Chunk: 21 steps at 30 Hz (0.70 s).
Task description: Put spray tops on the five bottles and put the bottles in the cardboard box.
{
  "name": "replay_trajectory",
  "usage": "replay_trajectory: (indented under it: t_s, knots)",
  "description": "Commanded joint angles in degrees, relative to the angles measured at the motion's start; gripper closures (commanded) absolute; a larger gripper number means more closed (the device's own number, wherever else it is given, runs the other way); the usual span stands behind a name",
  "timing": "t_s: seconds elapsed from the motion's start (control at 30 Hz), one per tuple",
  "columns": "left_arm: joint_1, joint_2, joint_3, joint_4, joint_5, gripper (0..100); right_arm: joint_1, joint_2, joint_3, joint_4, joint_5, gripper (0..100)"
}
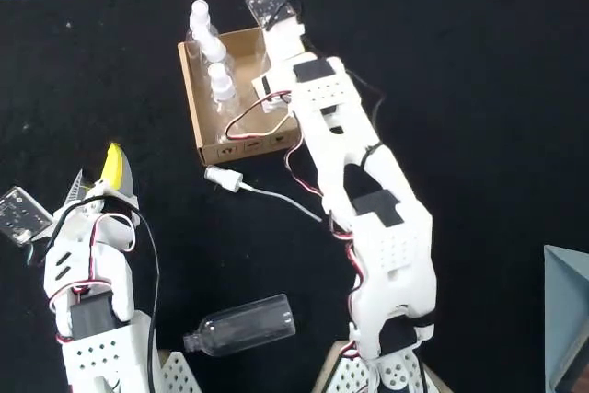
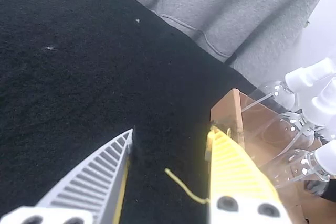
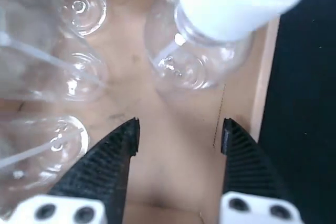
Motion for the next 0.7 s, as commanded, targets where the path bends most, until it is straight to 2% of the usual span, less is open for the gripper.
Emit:
replay_trajectory:
  t_s: [0.0,0.67]
  knots:
    - [-0.4,-0.79,1.36,0.09,-0.44,79,1.93,-7.25,-1.54,2.73,-0.18,79.0]
    - [-0.4,-0.79,1.36,-0.09,-0.44,79,1.58,-25.1,-1.45,22.68,-0.09,78.9]
